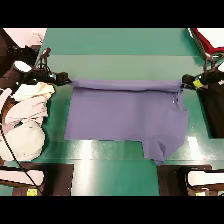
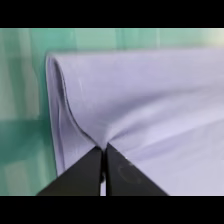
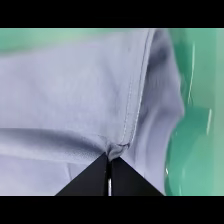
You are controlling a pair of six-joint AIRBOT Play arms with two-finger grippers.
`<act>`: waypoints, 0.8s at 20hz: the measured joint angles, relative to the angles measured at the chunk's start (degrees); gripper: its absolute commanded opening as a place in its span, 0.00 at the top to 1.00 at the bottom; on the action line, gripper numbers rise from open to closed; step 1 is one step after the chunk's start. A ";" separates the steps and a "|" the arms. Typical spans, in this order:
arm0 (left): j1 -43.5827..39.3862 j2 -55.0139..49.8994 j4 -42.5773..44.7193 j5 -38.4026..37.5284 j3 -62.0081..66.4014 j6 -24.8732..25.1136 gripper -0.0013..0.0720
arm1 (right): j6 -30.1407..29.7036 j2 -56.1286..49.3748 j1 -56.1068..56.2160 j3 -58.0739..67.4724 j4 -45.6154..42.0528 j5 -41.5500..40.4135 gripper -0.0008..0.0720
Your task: Fold the shirts.
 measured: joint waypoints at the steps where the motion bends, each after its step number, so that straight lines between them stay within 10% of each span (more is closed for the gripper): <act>1: 0.00 0.00 0.13 -0.37 -0.63 -0.02 0.94 | 0.00 1.22 0.00 -2.21 -0.04 -0.63 0.96; 3: 0.02 0.00 0.26 -1.18 -1.40 -0.48 0.23 | 0.00 2.91 0.00 -5.51 -0.20 -1.05 0.55; 4: 0.04 0.00 0.28 -1.51 -1.64 -1.09 0.18 | -0.04 3.61 -0.11 -6.60 -0.17 -1.14 0.48; 7: 0.57 0.09 0.42 -4.31 -1.53 -3.28 0.22 | -0.04 5.49 -0.90 -7.78 0.04 0.00 0.49; 8: 1.36 0.33 0.57 -6.10 -1.16 -4.00 0.40 | -0.07 6.21 -1.40 -7.45 0.11 1.31 0.58; 16: 9.09 13.79 5.07 -20.83 -13.79 -5.38 0.41 | -7.65 19.39 -9.94 -11.32 9.22 10.86 0.64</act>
